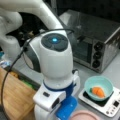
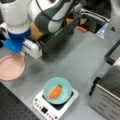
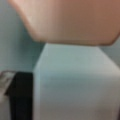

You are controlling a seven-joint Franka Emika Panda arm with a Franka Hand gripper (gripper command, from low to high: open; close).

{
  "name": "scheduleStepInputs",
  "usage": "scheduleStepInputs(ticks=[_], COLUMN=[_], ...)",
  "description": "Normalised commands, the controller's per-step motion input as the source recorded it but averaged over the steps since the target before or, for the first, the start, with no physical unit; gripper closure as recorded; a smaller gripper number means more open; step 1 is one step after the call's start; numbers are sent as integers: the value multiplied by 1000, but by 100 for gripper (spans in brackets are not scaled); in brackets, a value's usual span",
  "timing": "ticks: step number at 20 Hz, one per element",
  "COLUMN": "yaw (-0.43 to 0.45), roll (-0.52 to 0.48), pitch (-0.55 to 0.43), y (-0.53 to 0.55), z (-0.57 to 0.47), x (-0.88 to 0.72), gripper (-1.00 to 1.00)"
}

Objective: Pick up the pan. Place the pan on the table. Pick up the bowl. Place the bowl on the stove.

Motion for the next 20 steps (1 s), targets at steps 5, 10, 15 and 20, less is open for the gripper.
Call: scheduleStepInputs(ticks=[5,10,15,20], yaw=[95,70,16,-21], roll=[2,12,-25,-50], pitch=[-64,-114,-117,-126], y=[-76,-4,12,51], z=[-176,-276,-271,-188], x=[138,129,66,3], gripper=[100,100,100,100])
